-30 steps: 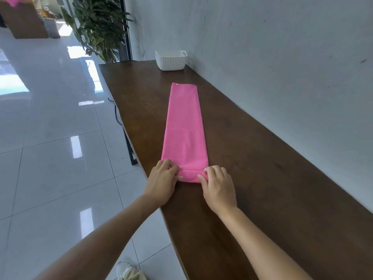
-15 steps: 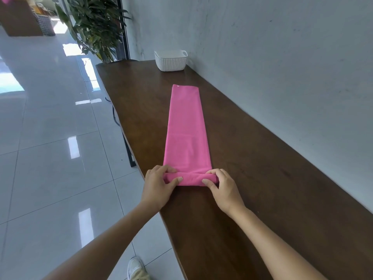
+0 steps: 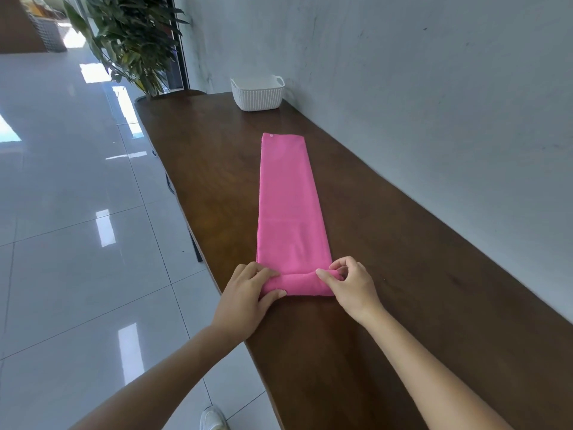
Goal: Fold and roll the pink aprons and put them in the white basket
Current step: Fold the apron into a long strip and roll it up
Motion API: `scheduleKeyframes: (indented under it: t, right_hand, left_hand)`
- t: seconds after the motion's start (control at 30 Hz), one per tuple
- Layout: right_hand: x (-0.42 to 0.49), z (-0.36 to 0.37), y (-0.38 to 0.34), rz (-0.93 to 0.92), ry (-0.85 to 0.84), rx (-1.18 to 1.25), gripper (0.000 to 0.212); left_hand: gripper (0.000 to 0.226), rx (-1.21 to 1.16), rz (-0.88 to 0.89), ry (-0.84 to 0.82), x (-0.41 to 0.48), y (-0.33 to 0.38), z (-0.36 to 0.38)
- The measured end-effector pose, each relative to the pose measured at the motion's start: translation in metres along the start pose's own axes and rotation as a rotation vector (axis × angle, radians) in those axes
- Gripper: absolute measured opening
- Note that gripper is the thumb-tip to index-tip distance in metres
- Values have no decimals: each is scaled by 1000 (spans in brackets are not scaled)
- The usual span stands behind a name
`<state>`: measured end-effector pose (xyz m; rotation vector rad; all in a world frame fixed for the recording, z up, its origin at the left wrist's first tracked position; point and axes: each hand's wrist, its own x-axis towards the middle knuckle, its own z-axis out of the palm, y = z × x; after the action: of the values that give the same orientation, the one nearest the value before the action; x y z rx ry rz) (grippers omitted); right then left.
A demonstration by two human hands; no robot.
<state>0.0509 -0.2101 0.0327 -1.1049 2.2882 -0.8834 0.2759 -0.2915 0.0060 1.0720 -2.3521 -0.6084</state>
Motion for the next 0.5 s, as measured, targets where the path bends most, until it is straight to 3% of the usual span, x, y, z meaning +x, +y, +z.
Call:
scheduleKeyframes:
  t: [0.07, 0.17, 0.23, 0.37, 0.5]
  right_hand:
    - [1, 3, 0, -59, 75, -72, 35]
    - [-3, 8, 4, -297, 216, -209, 30]
    - [-7, 11, 8, -400, 230, -242, 31]
    - [-8, 16, 20, -420, 172, -265, 51]
    - [-2, 17, 22, -333, 139, -225, 65]
  left_hand:
    - [46, 20, -1, -32, 7, -4, -1]
    - [58, 51, -4, -121, 20, -7, -6]
    - [51, 15, -13, -207, 32, -10, -11]
    - [26, -164, -98, -363, 59, -17, -18]
    - [37, -271, -242, -337, 78, -22, -16]
